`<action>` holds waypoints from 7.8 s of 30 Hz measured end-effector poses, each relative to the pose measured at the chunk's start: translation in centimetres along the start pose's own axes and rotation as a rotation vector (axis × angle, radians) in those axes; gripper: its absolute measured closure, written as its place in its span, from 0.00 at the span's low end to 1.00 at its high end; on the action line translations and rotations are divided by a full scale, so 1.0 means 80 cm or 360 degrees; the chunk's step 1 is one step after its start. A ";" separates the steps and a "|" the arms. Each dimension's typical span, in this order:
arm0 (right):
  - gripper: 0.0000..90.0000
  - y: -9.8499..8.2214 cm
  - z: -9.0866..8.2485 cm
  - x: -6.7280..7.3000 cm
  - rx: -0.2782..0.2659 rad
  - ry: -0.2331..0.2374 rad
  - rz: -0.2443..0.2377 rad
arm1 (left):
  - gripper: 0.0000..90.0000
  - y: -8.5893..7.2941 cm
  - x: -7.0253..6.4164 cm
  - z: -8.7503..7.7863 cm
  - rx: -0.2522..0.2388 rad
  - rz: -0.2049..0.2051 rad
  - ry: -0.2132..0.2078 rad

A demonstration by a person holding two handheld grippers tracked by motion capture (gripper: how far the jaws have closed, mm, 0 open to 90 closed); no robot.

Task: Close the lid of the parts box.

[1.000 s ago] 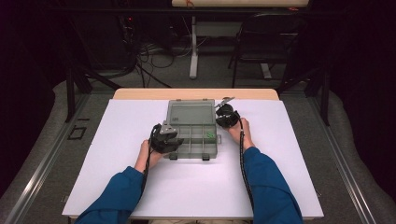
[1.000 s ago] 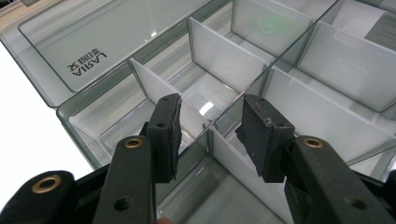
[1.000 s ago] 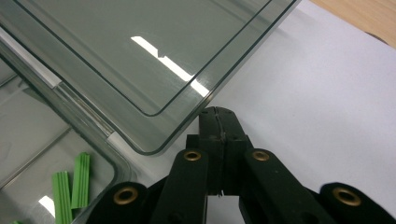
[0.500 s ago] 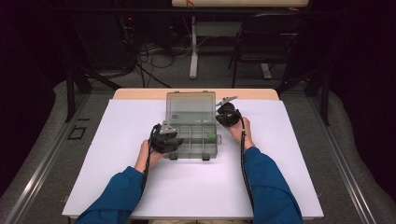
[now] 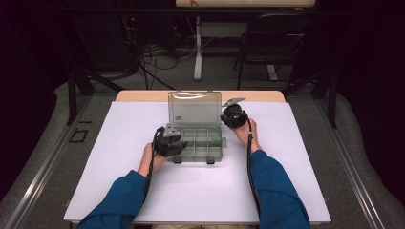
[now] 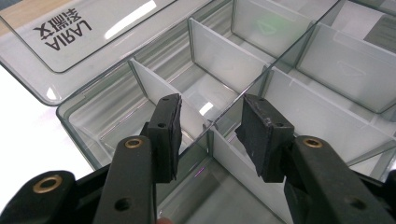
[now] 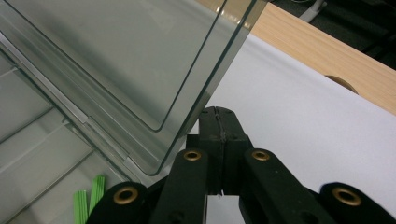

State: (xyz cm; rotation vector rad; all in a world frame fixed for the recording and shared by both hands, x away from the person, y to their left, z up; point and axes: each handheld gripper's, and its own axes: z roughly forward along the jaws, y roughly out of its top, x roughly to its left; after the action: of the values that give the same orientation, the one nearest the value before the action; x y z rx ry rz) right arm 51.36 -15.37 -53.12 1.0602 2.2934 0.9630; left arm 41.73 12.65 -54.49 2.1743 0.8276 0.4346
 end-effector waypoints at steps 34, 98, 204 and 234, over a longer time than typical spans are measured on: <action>1.00 0.006 -0.028 -0.002 -0.0185 0.0054 -0.0038 | 0.65 -0.001 0.001 0.000 -0.0008 -0.0011 -0.0011; 1.00 -0.004 -0.068 0.011 -0.0334 0.0120 -0.0191 | 0.20 0.039 0.050 -0.072 -0.0393 -0.0006 0.0254; 0.90 -0.021 -0.167 0.096 -0.0511 0.0162 -0.0343 | 1.00 0.011 0.018 -0.093 -0.0441 0.0046 0.0008; 0.99 -0.039 -0.143 0.107 -0.0348 0.0189 -0.0349 | 1.00 -0.008 0.016 -0.080 -0.0367 0.0057 -0.0038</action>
State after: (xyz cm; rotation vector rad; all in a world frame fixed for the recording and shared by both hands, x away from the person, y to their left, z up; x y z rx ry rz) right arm 37.47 -14.77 -48.62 0.6631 2.2750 1.1791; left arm 38.96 17.24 -50.72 1.9796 0.6906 0.4961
